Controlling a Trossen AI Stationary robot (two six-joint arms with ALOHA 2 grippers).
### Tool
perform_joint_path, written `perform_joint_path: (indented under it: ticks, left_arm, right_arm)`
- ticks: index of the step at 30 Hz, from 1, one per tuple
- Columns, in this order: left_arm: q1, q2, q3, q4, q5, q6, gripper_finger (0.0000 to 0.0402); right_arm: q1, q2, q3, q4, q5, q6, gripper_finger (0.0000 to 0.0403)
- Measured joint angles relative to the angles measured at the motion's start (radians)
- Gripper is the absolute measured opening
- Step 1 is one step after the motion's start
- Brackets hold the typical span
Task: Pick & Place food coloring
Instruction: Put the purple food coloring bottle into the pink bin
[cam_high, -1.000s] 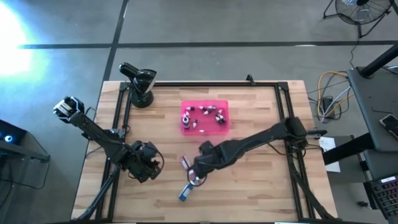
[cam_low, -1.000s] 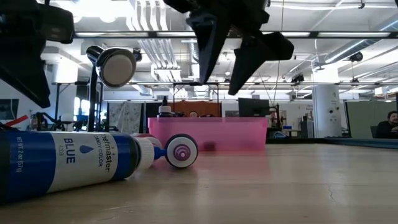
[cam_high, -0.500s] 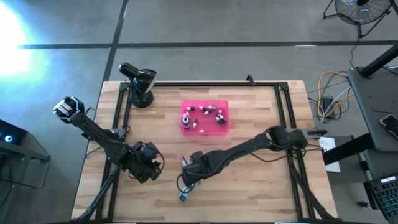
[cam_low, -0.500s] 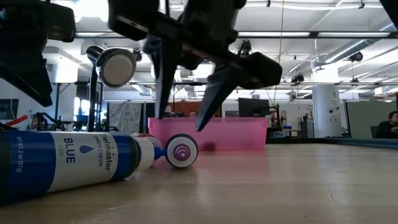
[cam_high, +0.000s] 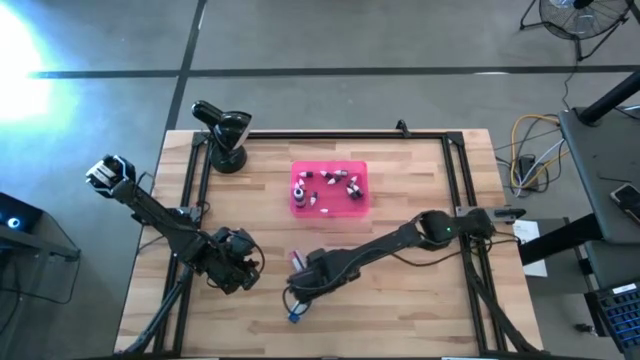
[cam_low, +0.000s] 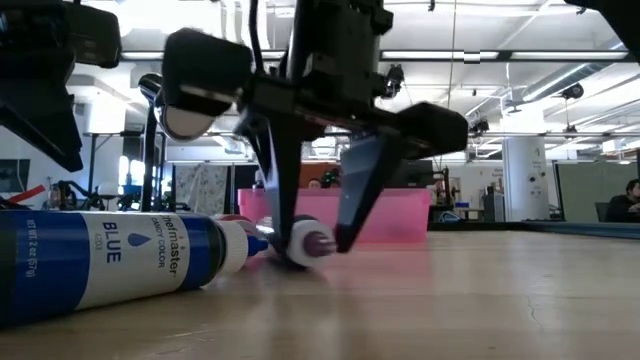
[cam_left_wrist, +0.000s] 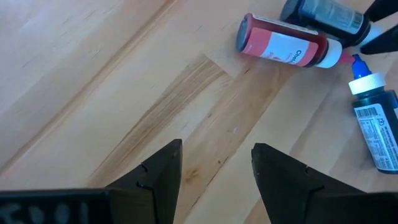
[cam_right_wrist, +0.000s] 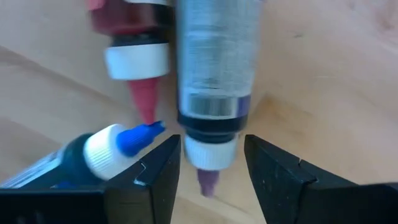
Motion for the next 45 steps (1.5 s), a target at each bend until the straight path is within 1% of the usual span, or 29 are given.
perform_joint_path:
  ticks: [7, 10, 15, 18, 24, 28, 30, 34, 39, 40, 43, 45]
  left_arm:
    - [0.000, 0.000, 0.000, 0.001, 0.000, 0.005, 0.0170]
    - [0.000, 0.000, 0.000, 0.001, 0.000, 0.005, 0.0170]
    - [0.000, 0.000, -0.007, 0.001, 0.000, 0.005, 0.0170]
    - [0.000, 0.000, -0.020, 0.001, 0.009, -0.004, 0.0170]
    - [-0.004, 0.001, -0.045, 0.031, 0.049, -0.021, 0.0170]
    - [-0.005, 0.001, -0.050, 0.045, 0.051, -0.022, 0.0170]
    - [-0.005, 0.001, -0.050, 0.050, 0.050, -0.023, 0.0170]
    - [-0.006, 0.001, -0.050, 0.055, 0.048, -0.023, 0.0170]
    - [-0.006, 0.001, -0.050, 0.076, 0.028, -0.023, 0.0170]
    - [-0.006, 0.001, -0.050, 0.079, 0.025, -0.023, 0.0170]
    - [-0.006, 0.001, -0.050, 0.090, 0.017, -0.023, 0.0170]
    - [-0.006, 0.000, -0.050, 0.102, 0.015, -0.023, 0.0170]
  right_arm:
    - [0.000, 0.000, -0.036, 0.002, 0.006, 0.000, 0.0170]
    - [0.000, 0.000, -0.039, 0.000, 0.022, -0.046, 0.0170]
    - [-0.001, -0.002, -0.039, 0.004, 0.027, -0.177, 0.0168]
    - [-0.003, -0.002, -0.040, 0.003, 0.019, -0.211, 0.0154]
    - [-0.004, -0.003, -0.041, -0.004, -0.002, -0.248, 0.0107]
    - [-0.008, -0.015, -0.038, -0.029, -0.054, -0.312, 0.0105]
    - [-0.011, -0.030, -0.026, -0.079, -0.095, -0.343, 0.0105]
    - [-0.034, -0.086, -0.012, -0.203, -0.252, -0.420, 0.0105]
    - [-0.097, -0.141, -0.013, -0.460, -0.456, -0.531, 0.0105]
    - [-0.110, -0.146, -0.021, -0.490, -0.492, -0.557, 0.0105]
    - [-0.140, -0.168, -0.072, -0.462, -0.643, -0.593, 0.0111]
    - [-0.151, -0.169, -0.101, -0.479, -0.711, -0.614, 0.0116]
